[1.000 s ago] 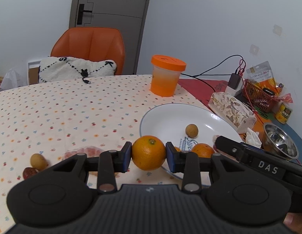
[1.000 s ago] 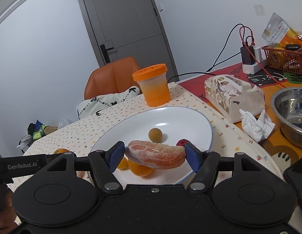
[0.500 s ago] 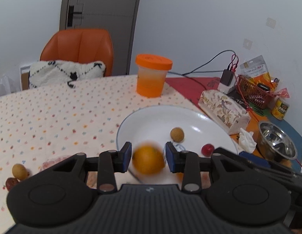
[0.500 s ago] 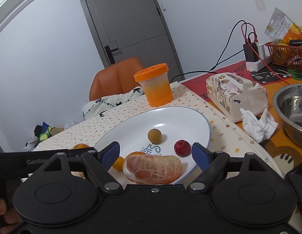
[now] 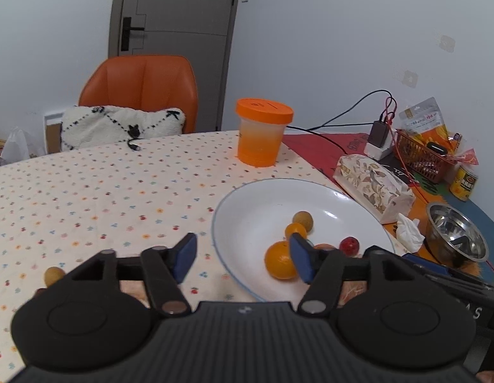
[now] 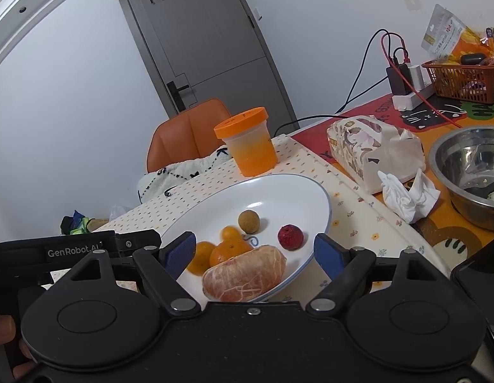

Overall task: Organize fruits
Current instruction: 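Withdraw both open tools from the plate toward the loose fruits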

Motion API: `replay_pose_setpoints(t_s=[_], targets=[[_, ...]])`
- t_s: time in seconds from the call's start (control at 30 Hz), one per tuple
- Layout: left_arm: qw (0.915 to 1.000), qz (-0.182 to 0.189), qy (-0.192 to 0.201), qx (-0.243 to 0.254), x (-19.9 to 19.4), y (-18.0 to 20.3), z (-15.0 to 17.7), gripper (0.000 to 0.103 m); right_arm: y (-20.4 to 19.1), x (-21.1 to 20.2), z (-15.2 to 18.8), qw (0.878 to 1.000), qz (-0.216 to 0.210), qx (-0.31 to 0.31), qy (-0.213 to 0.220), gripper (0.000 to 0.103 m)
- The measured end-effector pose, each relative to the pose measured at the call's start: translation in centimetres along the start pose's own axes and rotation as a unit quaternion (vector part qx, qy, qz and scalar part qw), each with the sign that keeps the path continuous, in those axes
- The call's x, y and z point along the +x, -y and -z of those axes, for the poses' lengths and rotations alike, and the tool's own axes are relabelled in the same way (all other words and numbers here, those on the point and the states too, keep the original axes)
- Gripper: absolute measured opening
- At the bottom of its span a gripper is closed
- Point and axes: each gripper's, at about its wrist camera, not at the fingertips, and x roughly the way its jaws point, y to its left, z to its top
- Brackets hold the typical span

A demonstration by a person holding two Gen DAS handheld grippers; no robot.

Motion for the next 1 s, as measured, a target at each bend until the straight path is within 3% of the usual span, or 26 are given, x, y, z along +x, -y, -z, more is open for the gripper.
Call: replay_pose_setpoints(t_s=[0.07,0.23,0.63,0.73,1.0], targets=[[0.9999,-0.008,0.007,0.005,-0.4,-0.2,0.0,0.08,-0.3,-0.2,0.0,1.0,0.0,-0.003,0.0,0.081],[0.9998,-0.02,0.008,0.004,-1.1,-1.0,-0.2,0.091,-0.7,-0.4,0.3,1.0,0.001,-0.004,-0.001,0.081],[0.9986,-0.047,-0.016,-0.02,-2.8,-4.0,0.7,0.093,-2.8,-1.2,0.7,1.0,-0.008,-0.013,-0.012,0.095],[0.9981,-0.051,-0.018,-0.028,-3.4,-4.8,0.9,0.095,-3.2,-1.3,0.8,1.0,-0.004,-0.008,-0.014,0.103],[0.998,-0.042,-0.016,-0.045,-5.2,-6.4,1.4,0.103,-4.7,-1.8,1.4,0.999,-0.001,-0.005,-0.034,0.103]])
